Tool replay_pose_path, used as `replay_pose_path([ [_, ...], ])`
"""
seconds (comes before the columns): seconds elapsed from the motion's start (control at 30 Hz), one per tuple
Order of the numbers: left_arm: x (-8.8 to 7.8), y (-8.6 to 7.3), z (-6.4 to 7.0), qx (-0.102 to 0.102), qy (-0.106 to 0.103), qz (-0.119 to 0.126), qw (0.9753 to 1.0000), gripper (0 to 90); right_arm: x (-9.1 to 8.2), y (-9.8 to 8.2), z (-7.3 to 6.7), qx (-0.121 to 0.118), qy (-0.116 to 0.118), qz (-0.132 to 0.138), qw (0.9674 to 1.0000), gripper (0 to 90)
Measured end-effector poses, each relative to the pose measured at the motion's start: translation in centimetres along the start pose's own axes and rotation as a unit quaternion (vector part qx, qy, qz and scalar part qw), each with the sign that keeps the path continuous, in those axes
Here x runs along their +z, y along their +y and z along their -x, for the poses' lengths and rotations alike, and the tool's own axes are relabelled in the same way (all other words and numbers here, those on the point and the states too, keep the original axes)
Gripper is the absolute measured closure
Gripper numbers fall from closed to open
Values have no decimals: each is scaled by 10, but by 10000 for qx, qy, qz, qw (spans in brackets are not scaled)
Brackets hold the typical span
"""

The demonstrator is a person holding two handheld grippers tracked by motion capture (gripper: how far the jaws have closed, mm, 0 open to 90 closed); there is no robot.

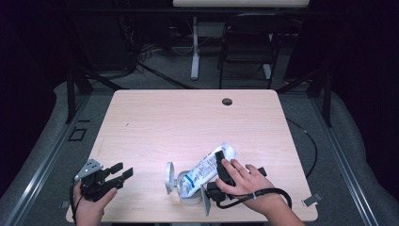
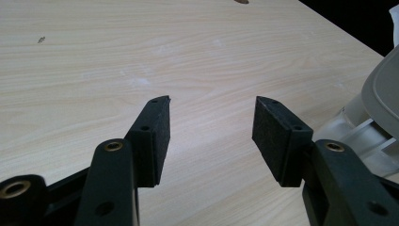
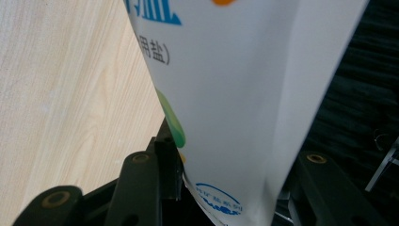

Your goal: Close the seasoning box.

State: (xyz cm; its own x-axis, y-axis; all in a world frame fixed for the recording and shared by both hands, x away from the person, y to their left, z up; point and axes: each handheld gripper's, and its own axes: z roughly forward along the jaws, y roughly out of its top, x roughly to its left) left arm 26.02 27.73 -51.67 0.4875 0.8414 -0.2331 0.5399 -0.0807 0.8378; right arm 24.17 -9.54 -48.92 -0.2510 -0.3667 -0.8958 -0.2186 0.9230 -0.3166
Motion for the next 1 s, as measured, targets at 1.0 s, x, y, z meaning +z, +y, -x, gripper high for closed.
replay_pose_path([
  [1.0,0,0,0,-9,1,3,10000,475,-2,1,2,-33,-10,-14,10000,608],
])
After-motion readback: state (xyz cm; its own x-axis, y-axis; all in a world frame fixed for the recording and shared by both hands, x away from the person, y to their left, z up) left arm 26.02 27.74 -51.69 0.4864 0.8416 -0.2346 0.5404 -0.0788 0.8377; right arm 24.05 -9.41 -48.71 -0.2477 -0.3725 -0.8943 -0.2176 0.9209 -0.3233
